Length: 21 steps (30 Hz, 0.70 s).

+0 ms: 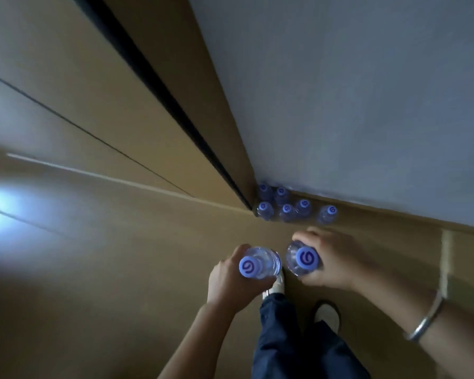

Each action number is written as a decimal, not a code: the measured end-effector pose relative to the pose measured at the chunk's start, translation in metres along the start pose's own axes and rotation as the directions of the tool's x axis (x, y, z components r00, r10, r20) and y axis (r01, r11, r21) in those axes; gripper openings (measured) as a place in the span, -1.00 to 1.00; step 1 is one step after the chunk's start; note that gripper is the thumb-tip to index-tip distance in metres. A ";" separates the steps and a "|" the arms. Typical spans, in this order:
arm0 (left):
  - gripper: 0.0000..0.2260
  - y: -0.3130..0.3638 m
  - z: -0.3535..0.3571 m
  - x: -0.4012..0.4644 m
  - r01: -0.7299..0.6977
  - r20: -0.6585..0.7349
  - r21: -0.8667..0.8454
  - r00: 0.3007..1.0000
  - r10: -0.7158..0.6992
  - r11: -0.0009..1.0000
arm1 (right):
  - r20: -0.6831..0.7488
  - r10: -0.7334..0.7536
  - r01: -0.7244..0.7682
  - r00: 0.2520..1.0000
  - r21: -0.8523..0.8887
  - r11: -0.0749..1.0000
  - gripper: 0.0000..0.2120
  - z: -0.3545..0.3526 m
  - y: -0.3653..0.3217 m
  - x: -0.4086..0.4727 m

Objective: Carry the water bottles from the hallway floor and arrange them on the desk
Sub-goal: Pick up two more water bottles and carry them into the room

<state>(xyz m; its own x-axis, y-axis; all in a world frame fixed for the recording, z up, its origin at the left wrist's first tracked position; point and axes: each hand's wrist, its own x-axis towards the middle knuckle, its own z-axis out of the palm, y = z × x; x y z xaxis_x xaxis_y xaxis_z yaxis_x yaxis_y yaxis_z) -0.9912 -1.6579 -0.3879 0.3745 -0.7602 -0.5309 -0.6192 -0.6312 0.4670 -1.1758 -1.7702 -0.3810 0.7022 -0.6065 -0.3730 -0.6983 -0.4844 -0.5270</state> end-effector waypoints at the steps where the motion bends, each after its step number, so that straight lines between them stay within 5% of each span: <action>1: -0.55 -0.004 -0.020 -0.015 0.021 -0.036 -0.029 0.999 -0.022 0.999 | 0.008 -0.049 0.050 0.999 -0.033 0.998 -0.43 -0.010 -0.021 0.000; 6: -0.61 -0.030 -0.111 -0.088 0.142 -0.232 -0.206 0.954 -0.189 0.968 | 0.134 -0.220 0.231 0.966 -0.076 0.970 -0.47 -0.051 -0.139 0.010; 11: -0.59 -0.087 -0.185 -0.144 0.256 -0.413 -0.284 0.837 -0.359 0.924 | 0.187 -0.328 0.344 0.926 -0.062 0.937 -0.52 -0.052 -0.255 0.038; 21: -0.62 -0.236 -0.294 -0.236 0.374 -0.554 -0.407 0.624 -0.550 0.834 | 0.303 -0.592 0.649 0.747 -0.139 0.748 -0.55 -0.003 -0.475 0.100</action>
<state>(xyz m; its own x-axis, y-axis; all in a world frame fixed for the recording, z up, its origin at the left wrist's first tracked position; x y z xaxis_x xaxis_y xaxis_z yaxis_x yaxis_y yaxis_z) -0.7308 -1.3752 -0.1652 0.9572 -0.2124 -0.1967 -0.0955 -0.8730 0.4782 -0.7748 -1.6023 -0.1661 0.9799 0.0251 -0.1980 -0.0856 -0.8434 -0.5304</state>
